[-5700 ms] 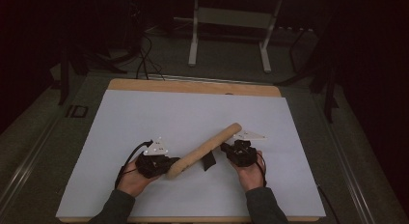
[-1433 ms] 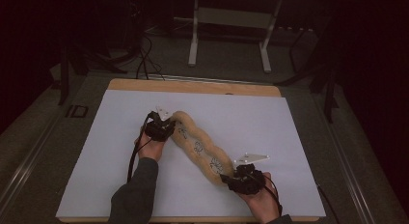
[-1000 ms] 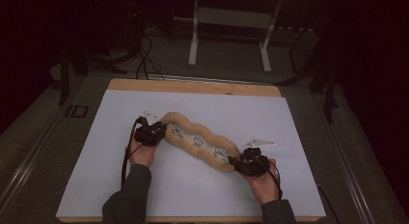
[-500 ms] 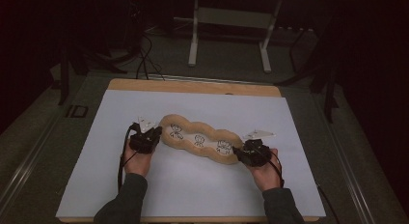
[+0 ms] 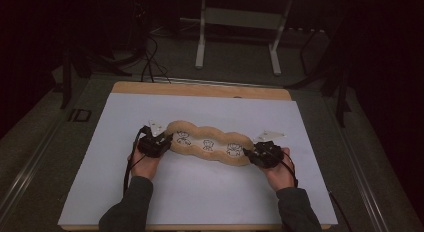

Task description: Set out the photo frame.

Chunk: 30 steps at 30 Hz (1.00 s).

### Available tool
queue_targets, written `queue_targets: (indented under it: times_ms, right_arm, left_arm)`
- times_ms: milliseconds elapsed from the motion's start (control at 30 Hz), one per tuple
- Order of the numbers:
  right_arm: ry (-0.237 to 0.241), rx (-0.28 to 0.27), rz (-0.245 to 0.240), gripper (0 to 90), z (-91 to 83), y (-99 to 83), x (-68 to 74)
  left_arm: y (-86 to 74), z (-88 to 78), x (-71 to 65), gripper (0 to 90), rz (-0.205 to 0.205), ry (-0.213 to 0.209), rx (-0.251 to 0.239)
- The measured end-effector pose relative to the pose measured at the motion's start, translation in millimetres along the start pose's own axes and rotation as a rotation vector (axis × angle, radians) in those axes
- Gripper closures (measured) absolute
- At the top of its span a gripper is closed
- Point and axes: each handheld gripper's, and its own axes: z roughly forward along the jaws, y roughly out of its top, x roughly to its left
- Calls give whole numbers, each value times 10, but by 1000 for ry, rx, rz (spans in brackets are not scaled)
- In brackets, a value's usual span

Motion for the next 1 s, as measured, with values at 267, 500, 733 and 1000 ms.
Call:
queue_targets:
  times_ms: [267, 500, 733, 1000]
  right_arm:
    - [15, -6, 39, 643, 35, -4, -95]
    - [12, -24, 97, 620, 48, -12, -117]
    - [4, -27, 116, 606, 55, -12, -114]
    - [47, -47, 178, 485, 14, -56, -115]
  left_arm:
    - [-47, -116, -111, 720, -59, 32, 11]
    - [-111, -190, -171, 718, -99, 41, 17]
    - [-144, -229, -188, 714, -103, 41, 17]
    - [-219, -324, -60, 608, -122, -40, 0]
